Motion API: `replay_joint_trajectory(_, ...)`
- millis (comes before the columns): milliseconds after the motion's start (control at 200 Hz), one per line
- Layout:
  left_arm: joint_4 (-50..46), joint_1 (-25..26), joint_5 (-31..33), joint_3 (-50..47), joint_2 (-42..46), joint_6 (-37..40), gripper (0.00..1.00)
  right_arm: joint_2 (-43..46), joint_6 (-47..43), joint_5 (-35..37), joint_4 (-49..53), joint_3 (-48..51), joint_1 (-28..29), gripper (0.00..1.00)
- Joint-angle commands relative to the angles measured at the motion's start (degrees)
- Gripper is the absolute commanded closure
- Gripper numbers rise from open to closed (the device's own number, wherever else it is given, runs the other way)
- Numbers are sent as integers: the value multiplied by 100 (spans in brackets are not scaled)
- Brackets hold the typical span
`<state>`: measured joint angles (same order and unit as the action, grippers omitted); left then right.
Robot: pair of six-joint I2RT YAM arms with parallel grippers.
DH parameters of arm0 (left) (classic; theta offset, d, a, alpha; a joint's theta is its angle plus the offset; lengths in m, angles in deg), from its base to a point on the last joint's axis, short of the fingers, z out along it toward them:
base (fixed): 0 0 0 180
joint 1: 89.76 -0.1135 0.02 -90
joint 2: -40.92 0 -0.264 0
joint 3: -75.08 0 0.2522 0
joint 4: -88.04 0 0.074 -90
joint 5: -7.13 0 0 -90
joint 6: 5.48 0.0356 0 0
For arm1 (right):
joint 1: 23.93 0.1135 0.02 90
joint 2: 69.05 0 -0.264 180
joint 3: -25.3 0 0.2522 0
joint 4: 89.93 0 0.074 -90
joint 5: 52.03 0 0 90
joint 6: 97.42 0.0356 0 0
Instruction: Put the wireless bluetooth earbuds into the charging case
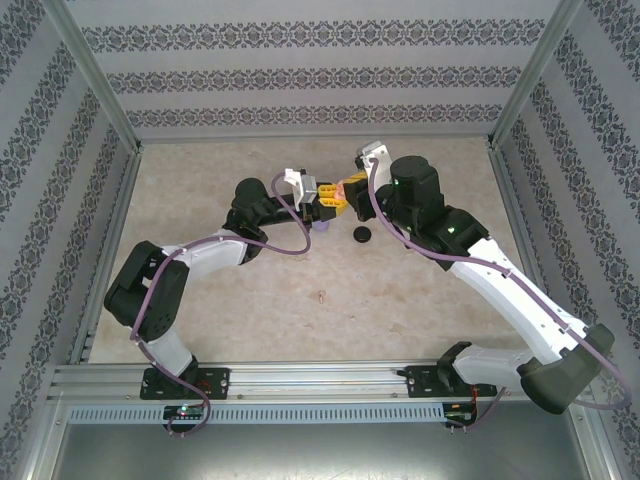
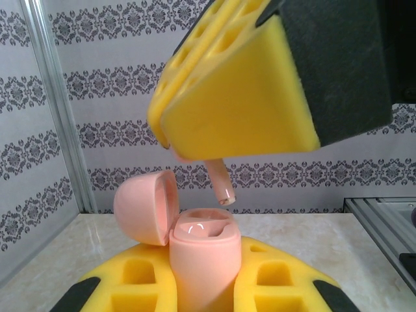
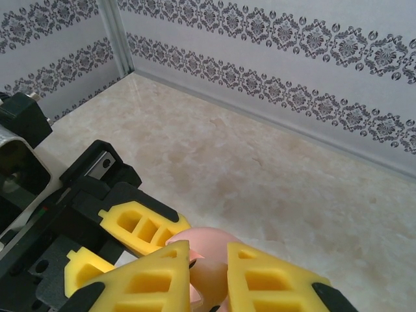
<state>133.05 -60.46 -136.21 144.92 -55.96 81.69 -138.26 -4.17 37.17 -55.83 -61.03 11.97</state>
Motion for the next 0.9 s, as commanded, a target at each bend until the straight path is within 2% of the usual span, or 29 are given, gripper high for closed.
replay_joint_trajectory(0, 197, 78, -167, 127, 213, 160, 100, -74, 129, -78, -108, 85, 60, 84)
replay_joint_trajectory(550, 118, 94, -142, 150, 269, 169, 100, -167, 128, -173, -41, 112, 149, 86)
replay_joint_trajectory(894, 58, 99, -115, 176, 319, 175, 100, -78, -118, 514, 40, 278, 417, 87)
